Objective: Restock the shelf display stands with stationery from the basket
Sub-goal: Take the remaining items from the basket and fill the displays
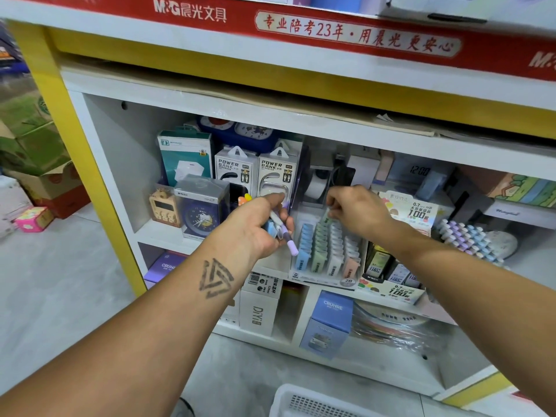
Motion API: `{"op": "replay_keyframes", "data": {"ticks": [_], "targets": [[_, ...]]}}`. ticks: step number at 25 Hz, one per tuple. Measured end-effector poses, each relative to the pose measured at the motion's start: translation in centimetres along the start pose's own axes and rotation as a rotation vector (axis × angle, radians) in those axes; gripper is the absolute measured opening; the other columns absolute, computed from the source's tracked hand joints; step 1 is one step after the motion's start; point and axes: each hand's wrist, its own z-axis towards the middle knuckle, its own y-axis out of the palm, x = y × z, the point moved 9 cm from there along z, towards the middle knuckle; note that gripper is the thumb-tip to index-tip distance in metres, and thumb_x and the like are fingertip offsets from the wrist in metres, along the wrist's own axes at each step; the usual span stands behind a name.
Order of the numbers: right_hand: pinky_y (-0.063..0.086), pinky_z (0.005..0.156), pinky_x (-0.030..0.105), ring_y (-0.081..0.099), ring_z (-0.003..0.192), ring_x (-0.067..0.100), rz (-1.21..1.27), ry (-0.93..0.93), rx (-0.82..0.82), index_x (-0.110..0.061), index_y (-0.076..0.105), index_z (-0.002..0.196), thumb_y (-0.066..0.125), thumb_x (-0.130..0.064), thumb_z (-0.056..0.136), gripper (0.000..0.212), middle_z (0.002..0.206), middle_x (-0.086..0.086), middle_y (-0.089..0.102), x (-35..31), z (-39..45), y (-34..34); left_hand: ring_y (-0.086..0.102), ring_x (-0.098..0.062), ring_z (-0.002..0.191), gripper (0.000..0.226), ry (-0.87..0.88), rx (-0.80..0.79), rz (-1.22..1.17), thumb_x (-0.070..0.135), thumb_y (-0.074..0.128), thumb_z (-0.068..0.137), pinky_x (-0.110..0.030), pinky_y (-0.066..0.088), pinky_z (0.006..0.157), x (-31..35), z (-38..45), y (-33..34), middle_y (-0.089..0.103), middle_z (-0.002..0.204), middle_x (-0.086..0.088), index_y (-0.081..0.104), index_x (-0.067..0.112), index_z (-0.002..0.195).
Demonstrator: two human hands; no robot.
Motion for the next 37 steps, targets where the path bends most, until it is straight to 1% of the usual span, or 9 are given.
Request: {"op": "replay_keyframes", "data": {"ticks": [11,14,17,21,23,27,32,34,37], "targets": [[0.03,0.051,0.019,0.055,0.07,0.012,0.002,-0.061,-0.045,-0.029,0.061,0.085,0.073,-0.019,0.089,0.016,0.078,-0.011,0.06,-1.2,0.7,2.0,0.039,-0.013,0.044,0.029,-0.049,-0.041,-0.028,0.029,0.061,0.093,-0.017,0.042,0.047,-0.6,-0.2,0.6,0.047,0.058,-0.003,0.056,0.008,0.073],[0.051,0.069,0.029,0.063,0.083,0.018,-0.01,-0.018,-0.116,-0.025,0.07,0.094,0.068,-0.017,0.092,0.009,0.097,-0.002,0.071,-1.0,0.8,2.7,0.039,-0.014,0.044,0.03,-0.043,-0.062,-0.02,0.033,0.061,0.091,-0.019,0.041,0.05,-0.6,-0.4,0.9,0.047,0.062,-0.004,0.056,0.009,0.074],[0.053,0.089,0.032,0.064,0.104,0.019,-0.03,-0.019,-0.152,-0.023,0.074,0.114,0.062,-0.017,0.095,0.023,0.116,-0.004,0.07,-1.4,0.6,2.3,0.042,-0.017,0.048,0.029,-0.048,-0.083,-0.089,0.034,0.057,0.092,-0.024,0.042,0.057,-0.5,-0.5,1.0,0.05,0.068,-0.006,0.057,0.005,0.087],[0.05,0.069,0.022,0.063,0.072,0.006,0.757,0.13,-0.048,-0.019,0.076,0.096,0.07,-0.024,0.093,0.008,0.089,0.0,0.074,-2.8,-0.5,-1.4,0.048,-0.019,0.062,0.023,-0.034,-0.103,-0.136,0.027,0.055,0.097,-0.029,0.047,0.058,-0.3,-0.5,1.5,0.052,0.074,-0.008,0.054,0.005,0.09],[0.05,0.06,0.02,0.062,0.062,0.006,0.955,0.035,-0.114,-0.011,0.074,0.09,0.076,-0.025,0.088,0.014,0.076,0.003,0.074,-5.0,-1.6,-3.0,0.057,-0.02,0.064,0.023,-0.021,-0.128,-0.114,0.027,0.056,0.099,-0.033,0.051,0.059,-0.4,-0.5,1.9,0.06,0.073,-0.01,0.056,0.005,0.091],[0.055,0.067,0.018,0.067,0.069,0.006,0.825,-0.083,-0.25,-0.011,0.075,0.094,0.083,-0.026,0.081,0.022,0.08,0.003,0.075,-7.8,-2.8,-4.1,0.069,-0.023,0.07,0.026,0.031,-0.162,-0.002,0.033,0.057,0.098,-0.039,0.056,0.069,-0.5,-0.4,2.6,0.074,0.076,-0.009,0.065,0.009,0.099],[0.057,0.069,0.026,0.069,0.073,0.019,0.895,0.062,-0.326,-0.002,0.073,0.097,0.084,-0.007,0.077,0.024,0.089,0.018,0.074,-6.7,-2.6,-3.5,0.069,-0.029,0.086,0.027,0.019,-0.209,-0.006,0.032,0.056,0.099,-0.045,0.055,0.085,-1.0,-0.5,3.1,0.074,0.095,-0.015,0.063,0.007,0.106],[0.055,0.06,0.024,0.07,0.068,0.02,0.97,0.136,-0.362,0.0,0.071,0.104,0.078,0.002,0.08,0.025,0.087,0.017,0.075,-5.8,-2.9,-3.3,0.068,-0.034,0.091,0.021,0.013,-0.228,-0.018,0.023,0.054,0.1,-0.053,0.052,0.092,-1.0,-0.6,3.2,0.07,0.101,-0.02,0.061,0.004,0.105],[0.046,0.048,0.016,0.068,0.063,0.014,0.975,0.143,-0.384,-0.014,0.065,0.121,0.077,0.002,0.081,0.045,0.089,0.014,0.075,-5.2,-3.3,-3.5,0.071,-0.036,0.091,0.016,0.014,-0.274,-0.028,0.007,0.051,0.094,-0.06,0.054,0.082,-1.1,-0.9,3.7,0.07,0.105,-0.024,0.06,0.004,0.107]]}}
